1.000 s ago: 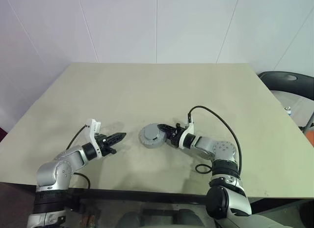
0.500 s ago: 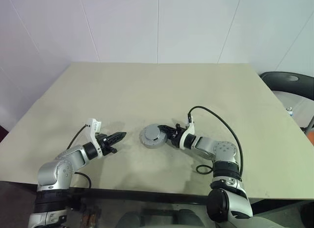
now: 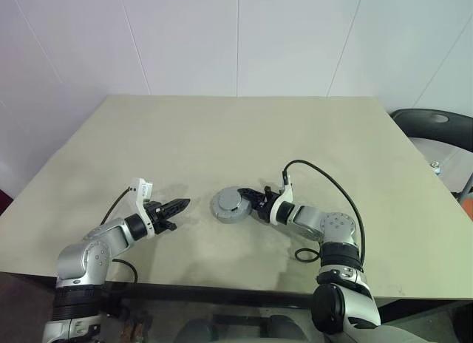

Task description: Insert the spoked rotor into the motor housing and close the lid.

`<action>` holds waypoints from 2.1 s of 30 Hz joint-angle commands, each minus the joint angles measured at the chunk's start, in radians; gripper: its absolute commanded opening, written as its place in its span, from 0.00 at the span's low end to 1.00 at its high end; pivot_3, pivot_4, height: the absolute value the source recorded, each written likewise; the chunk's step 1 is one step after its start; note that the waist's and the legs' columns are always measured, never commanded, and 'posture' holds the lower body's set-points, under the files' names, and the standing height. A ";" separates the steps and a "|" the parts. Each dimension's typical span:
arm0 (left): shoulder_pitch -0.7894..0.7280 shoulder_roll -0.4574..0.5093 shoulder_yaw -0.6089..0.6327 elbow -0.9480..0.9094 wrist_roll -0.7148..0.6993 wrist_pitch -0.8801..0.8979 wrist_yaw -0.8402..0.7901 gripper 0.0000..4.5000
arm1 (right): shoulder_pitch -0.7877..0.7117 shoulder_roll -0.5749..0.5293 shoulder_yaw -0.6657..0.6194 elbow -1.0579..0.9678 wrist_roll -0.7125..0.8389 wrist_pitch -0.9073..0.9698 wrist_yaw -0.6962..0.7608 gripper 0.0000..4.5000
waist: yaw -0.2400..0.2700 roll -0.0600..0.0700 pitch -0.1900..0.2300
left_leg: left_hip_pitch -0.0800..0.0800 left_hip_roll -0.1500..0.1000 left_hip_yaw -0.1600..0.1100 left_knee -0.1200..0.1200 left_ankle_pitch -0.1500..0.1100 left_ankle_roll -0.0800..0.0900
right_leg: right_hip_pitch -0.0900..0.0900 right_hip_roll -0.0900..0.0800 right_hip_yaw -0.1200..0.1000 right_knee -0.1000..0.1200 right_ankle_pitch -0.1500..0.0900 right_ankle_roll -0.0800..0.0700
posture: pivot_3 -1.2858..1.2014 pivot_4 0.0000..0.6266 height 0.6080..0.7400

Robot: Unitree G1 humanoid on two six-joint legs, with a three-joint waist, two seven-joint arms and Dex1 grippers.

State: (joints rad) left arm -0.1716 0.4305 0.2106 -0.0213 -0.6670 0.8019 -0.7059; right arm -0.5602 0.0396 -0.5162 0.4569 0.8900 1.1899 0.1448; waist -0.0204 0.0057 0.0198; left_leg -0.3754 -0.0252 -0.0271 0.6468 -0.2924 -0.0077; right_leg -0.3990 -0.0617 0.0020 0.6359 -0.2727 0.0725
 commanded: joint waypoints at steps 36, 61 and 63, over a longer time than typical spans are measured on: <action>-0.093 -0.136 0.167 -0.029 -0.356 0.136 0.124 0.77 | -0.113 0.080 -0.052 -0.090 0.349 -0.081 -0.127 0.28 | 0.000 0.000 0.001 | -0.013 0.000 0.000 0.008 0.001 -0.001 | -0.013 0.001 0.000 0.010 0.000 0.001 | 0.52 0.00 1.00; -0.349 -0.288 0.100 0.290 -0.298 0.068 0.124 0.91 | -0.119 0.033 -0.002 -0.073 0.325 -0.110 -0.137 0.28 | 0.000 -0.001 0.002 | -0.013 0.001 0.000 0.016 0.001 0.000 | -0.010 0.005 0.000 0.013 0.000 0.001 | 0.52 0.00 1.00; -0.346 -0.296 0.107 0.299 -0.304 0.077 0.134 0.91 | -0.118 0.029 -0.001 -0.071 0.321 -0.112 -0.139 0.28 | 0.000 -0.001 0.002 | -0.013 0.001 0.000 0.016 0.001 0.000 | -0.010 0.005 0.000 0.013 0.000 0.001 | 0.52 0.00 1.00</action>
State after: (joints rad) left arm -0.4813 0.1413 0.3029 0.2962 -0.9515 0.8880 -0.5612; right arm -0.6449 0.0643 -0.5373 0.4155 1.1969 1.0737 -0.0021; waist -0.0201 0.0043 0.0215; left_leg -0.3885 -0.0244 -0.0275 0.6627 -0.2912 -0.0082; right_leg -0.4090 -0.0564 0.0023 0.6487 -0.2724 0.0732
